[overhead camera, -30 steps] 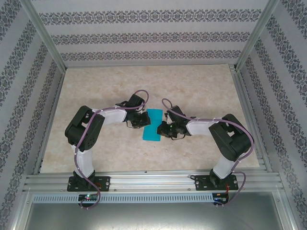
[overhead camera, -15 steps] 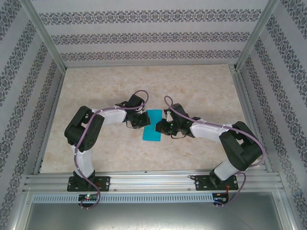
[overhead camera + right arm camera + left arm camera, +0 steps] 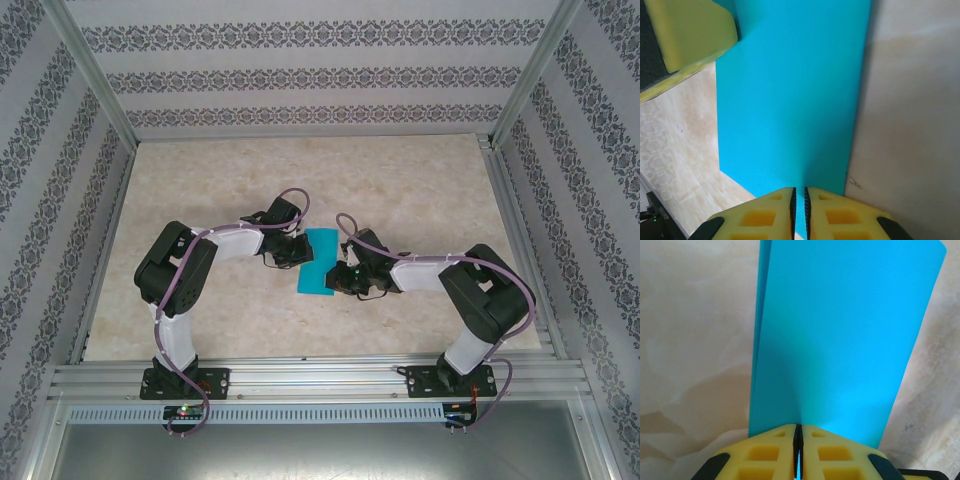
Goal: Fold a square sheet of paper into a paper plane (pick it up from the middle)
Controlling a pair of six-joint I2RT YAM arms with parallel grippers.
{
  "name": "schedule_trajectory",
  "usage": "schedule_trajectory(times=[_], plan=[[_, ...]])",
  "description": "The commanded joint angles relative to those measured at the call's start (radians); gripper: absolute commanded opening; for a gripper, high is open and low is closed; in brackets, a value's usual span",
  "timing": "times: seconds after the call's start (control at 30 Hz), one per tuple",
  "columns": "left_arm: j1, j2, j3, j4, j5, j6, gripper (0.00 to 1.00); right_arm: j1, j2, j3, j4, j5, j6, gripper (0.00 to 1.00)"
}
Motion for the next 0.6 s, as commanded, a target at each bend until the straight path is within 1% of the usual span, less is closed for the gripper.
schedule_trajectory(times=[0.0,0.1,0.17,0.37,0.57], plan=[[-0.011,-0.003,-0.027,-0.063,-0.028,0.014,0.13,0.012,-0.066,0.014,-0.069,0.028,-0.016,0.16],[-0.011,-0.003,-0.026,-0.064,-0.027,0.014,0.13,0.011,-0.102,0.04,-0.09,0.033,-0.025,0.16],[-0.011,-0.004,-0.025,-0.064,-0.029,0.013,0.13,0.012,-0.1,0.044,-0.073,0.018,-0.019,0.16],[-0.011,-0.003,-0.025,-0.064,-0.025,0.015,0.13,0.033,-0.045,0.017,0.003,-0.005,0.013,0.16],[-0.012,-0.006,-0.027,-0.067,-0.028,0.017,0.13,0.058,-0.001,-0.025,0.019,0.001,0.005,0.15]])
